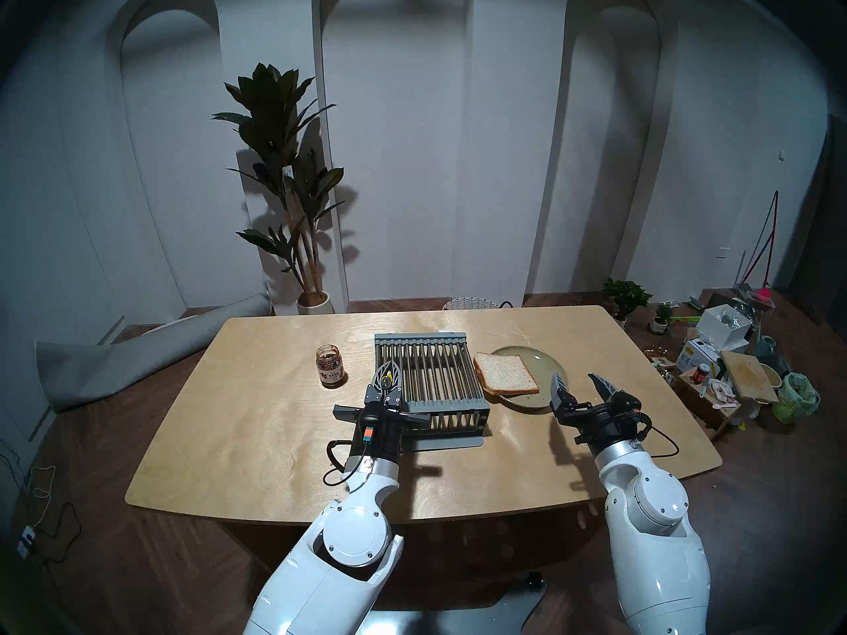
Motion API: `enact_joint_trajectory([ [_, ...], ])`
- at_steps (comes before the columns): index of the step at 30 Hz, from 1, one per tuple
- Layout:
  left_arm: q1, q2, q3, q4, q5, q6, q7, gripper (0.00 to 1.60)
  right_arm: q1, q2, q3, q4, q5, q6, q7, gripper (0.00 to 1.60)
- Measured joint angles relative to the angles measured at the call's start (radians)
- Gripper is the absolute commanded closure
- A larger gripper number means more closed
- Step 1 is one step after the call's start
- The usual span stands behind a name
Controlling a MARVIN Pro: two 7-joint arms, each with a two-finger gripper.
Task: Spread jam over the slice of bread with the knife
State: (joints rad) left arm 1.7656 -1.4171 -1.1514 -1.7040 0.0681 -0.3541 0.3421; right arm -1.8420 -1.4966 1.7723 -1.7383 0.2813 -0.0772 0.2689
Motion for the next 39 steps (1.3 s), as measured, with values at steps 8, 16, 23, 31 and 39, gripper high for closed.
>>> enact_joint_trajectory([
  [8,0.001,0.006,0.004,-0.040,-0.013,0.053,-0.011,1.60,-0.007,-0.005,0.009,-0.002,0.007,-0.002,0.000,0.00],
  [16,-0.008,-0.008,0.008,-0.051,-0.020,0.096,-0.005,1.60,-0.013,-0.007,0.018,-0.004,0.012,-0.006,0.004,0.00],
  [23,-0.014,-0.016,0.020,-0.086,-0.016,0.142,0.003,1.60,-0.017,-0.009,0.027,-0.004,0.015,-0.009,0.007,0.00],
  [31,-0.018,-0.022,0.026,-0.162,-0.017,0.225,0.003,1.60,-0.016,-0.010,0.033,-0.001,0.018,-0.009,0.009,0.00],
  [39,-0.026,-0.027,0.012,-0.225,-0.004,0.313,0.025,1.60,-0.012,-0.012,0.035,0.007,0.022,-0.009,0.016,0.00],
])
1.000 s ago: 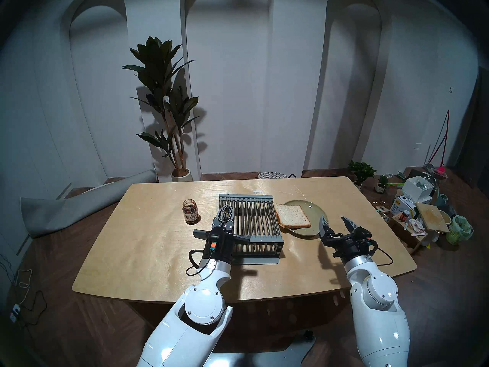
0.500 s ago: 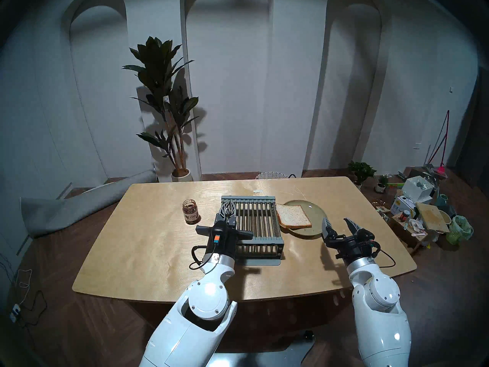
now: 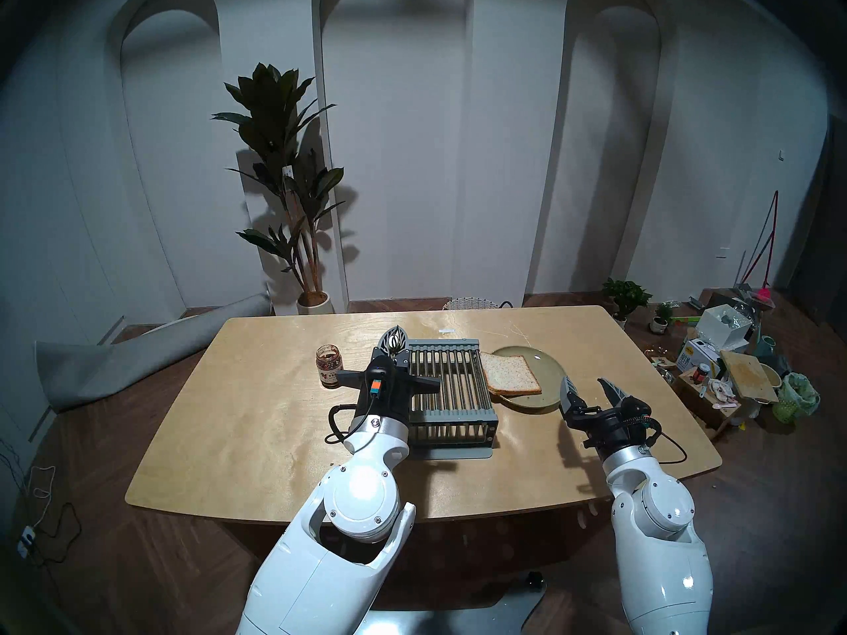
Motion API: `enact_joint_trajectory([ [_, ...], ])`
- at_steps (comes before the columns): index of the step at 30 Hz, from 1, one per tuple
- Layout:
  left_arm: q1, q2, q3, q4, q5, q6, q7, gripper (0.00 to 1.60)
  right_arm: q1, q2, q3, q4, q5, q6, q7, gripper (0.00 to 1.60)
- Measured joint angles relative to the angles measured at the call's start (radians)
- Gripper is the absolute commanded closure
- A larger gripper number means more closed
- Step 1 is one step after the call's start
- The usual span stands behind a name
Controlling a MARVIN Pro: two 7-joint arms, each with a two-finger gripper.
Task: Spread jam over the slice of bread with the knife
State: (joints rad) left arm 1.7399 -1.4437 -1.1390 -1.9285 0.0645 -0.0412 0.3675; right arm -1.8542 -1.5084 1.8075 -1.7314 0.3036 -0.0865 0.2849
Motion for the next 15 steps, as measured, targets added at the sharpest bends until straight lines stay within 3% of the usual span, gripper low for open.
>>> enact_joint_trajectory([
  [15,-0.039,0.015,-0.039,-0.183,-0.018,0.176,-0.041,1.60,0.019,-0.001,-0.018,0.006,-0.008,0.002,0.006,0.00],
])
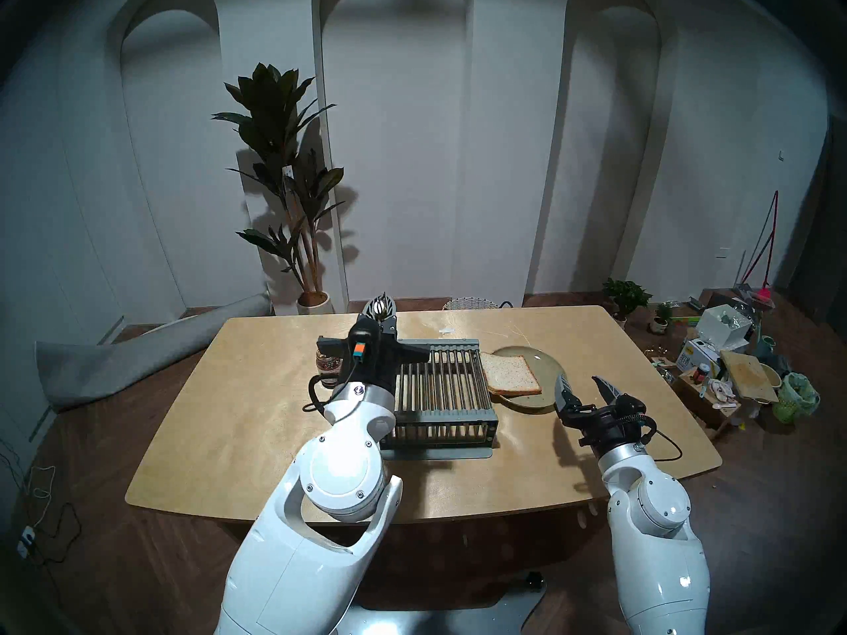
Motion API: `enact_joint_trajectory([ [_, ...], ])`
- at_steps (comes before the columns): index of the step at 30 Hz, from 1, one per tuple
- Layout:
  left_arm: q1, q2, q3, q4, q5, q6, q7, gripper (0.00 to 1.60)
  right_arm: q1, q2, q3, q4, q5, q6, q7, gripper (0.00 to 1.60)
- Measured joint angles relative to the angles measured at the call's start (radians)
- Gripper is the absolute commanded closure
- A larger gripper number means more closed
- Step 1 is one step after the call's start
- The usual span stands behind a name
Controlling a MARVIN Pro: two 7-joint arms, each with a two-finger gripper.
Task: Spread jam over the slice of bread with the knife
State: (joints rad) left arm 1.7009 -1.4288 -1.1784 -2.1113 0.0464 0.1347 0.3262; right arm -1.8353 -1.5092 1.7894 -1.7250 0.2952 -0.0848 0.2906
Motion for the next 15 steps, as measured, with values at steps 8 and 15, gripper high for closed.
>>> enact_joint_trajectory([
  [8,-0.048,0.022,-0.043,-0.093,-0.044,0.152,-0.075,1.60,0.027,0.004,0.001,0.010,-0.019,0.001,-0.024,0.00],
  [15,-0.104,0.050,-0.106,-0.092,-0.077,0.284,-0.163,1.60,0.056,0.007,0.003,0.020,-0.030,0.006,-0.046,0.00],
])
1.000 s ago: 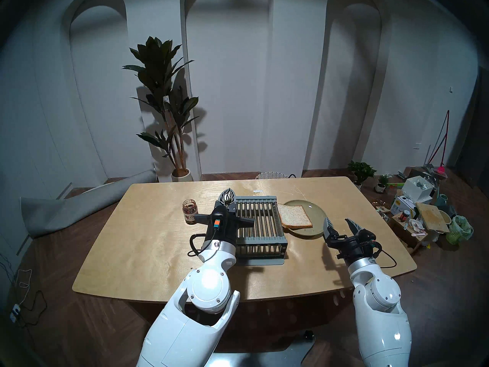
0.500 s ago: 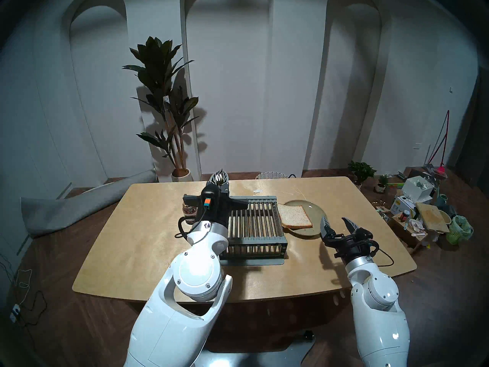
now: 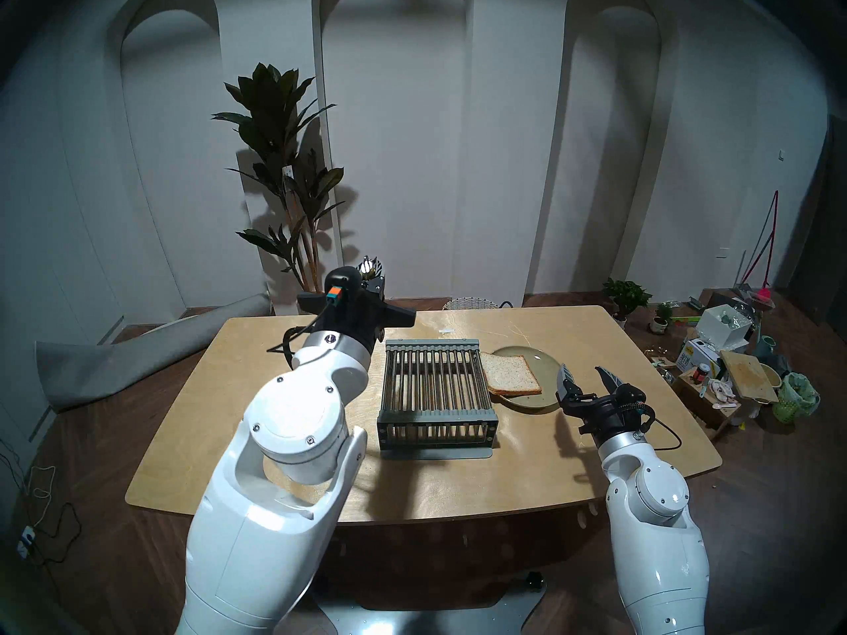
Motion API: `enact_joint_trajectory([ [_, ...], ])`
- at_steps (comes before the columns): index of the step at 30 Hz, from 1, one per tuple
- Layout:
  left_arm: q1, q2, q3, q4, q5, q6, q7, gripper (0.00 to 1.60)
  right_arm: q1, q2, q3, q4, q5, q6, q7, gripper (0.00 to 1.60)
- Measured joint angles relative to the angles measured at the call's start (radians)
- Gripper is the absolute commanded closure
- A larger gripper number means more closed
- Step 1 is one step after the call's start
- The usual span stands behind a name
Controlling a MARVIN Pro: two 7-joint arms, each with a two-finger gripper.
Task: Spread jam over the slice of bread with the knife
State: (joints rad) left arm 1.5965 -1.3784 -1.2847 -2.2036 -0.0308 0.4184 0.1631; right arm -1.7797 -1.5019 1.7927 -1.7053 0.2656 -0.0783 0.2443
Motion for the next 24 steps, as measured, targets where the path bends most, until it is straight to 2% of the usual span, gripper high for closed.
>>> enact_joint_trajectory([
  [3,-0.030,0.008,-0.044,0.021,-0.016,0.059,-0.038,1.60,0.020,0.005,0.002,-0.002,-0.001,0.014,-0.008,0.00],
  [10,-0.093,0.023,-0.129,0.090,-0.055,0.144,-0.112,1.60,0.074,0.026,0.014,-0.012,0.000,0.049,-0.022,0.00],
  [17,-0.149,0.037,-0.179,0.118,-0.085,0.202,-0.184,1.60,0.117,0.043,0.010,-0.001,-0.015,0.075,-0.036,0.00],
  [24,-0.207,0.053,-0.199,0.164,-0.097,0.244,-0.241,1.60,0.142,0.049,-0.009,0.018,-0.031,0.092,-0.047,0.00],
])
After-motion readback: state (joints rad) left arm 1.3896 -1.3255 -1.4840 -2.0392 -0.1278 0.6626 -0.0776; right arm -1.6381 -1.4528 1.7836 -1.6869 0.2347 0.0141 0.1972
